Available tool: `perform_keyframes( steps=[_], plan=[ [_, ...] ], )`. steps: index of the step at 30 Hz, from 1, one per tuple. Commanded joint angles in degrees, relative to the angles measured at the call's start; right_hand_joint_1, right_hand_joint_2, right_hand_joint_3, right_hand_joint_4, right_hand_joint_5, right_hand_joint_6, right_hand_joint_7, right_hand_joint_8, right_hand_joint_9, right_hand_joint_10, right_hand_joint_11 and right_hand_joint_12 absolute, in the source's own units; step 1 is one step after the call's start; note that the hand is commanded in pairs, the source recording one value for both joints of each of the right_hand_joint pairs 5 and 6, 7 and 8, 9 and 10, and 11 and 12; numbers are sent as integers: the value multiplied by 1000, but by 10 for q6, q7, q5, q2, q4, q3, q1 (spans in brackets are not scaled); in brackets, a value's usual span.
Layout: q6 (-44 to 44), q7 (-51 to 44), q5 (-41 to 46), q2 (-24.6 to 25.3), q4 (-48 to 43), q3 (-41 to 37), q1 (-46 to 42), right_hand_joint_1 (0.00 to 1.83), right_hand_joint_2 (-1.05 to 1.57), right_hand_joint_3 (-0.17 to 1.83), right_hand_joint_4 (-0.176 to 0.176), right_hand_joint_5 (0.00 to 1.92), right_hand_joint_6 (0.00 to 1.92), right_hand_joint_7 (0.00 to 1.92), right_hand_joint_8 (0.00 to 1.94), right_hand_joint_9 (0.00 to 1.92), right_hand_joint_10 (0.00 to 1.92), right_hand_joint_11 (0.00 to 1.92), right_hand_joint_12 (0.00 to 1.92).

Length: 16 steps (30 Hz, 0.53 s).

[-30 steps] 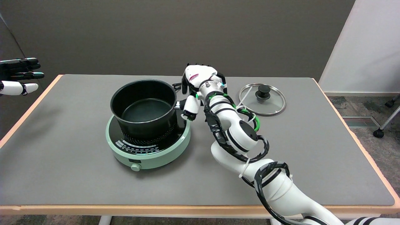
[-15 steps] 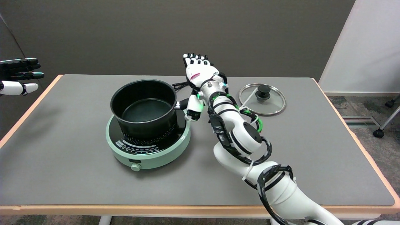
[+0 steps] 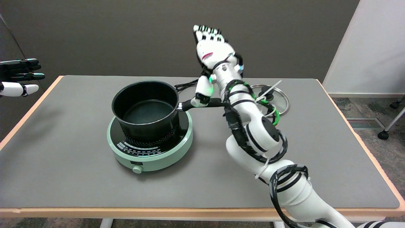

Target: Place the pot onto the induction cooker.

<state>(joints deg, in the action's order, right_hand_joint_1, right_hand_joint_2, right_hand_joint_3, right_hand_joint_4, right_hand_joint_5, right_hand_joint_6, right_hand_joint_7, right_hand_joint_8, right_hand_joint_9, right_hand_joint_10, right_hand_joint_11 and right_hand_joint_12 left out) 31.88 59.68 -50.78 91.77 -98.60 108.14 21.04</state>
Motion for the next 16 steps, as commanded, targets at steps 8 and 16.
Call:
perform_keyframes(
  steps=[8,16],
  plan=[
    [16,337,-275,-122,-35,-60,22,787,87,-175,-176,227,227,227,227,227,227,227,227],
    [104,491,-352,-162,-29,-65,-10,481,173,-175,-176,131,131,131,131,131,131,131,131]
  ],
)
